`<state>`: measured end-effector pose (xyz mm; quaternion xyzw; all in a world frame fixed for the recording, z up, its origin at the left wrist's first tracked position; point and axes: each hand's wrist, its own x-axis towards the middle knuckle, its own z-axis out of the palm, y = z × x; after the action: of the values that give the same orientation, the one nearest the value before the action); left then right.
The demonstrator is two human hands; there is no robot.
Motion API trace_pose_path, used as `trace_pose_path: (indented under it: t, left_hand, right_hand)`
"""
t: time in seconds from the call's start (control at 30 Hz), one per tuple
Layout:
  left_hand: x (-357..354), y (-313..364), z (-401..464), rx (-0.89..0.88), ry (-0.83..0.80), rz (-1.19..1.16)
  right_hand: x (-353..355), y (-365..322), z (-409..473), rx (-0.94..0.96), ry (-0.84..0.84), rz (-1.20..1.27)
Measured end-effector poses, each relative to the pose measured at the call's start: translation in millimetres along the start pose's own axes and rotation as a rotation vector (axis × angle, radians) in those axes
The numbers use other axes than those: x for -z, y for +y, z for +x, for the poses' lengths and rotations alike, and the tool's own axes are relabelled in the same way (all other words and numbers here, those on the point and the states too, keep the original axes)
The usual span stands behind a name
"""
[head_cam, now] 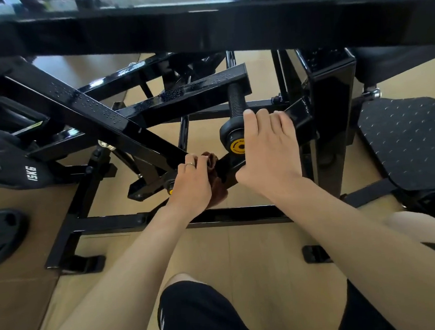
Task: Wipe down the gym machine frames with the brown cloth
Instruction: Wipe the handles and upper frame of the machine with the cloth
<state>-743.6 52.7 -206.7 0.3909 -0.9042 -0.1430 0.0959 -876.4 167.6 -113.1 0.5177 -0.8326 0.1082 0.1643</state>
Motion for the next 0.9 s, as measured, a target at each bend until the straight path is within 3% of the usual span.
trace_pose_path:
  t: [0.23,0.37,0.67,0.8,0.9]
  left_hand:
    - [5.4,-2.5,4.7,0.063,-0.084,-0.192]
    - [6.0,-0.4,5.9,0.069,-0.112,-0.190]
    - [5.2,3.3,8.0,0.036,-0.020,-0.065]
    - [3.5,3.6,-0.3,-0.063,0.010,0.174]
    - [3.2,0.4,-10.3,0.002,0.053,0.253]
  right_hand:
    - [1.6,-1.1,-0.7,-0.016,-0.002,0.036]
    - [4.7,1.1,-1.2,-0.021,-0.032,0.093]
    - [16.1,1.8,1.2,0.013,-0.154,0.138]
    - [16.0,-24.0,13.9,0.225,-0.071,0.150]
    - [10.7,-32.9,18.3,0.276,-0.072,0.080]
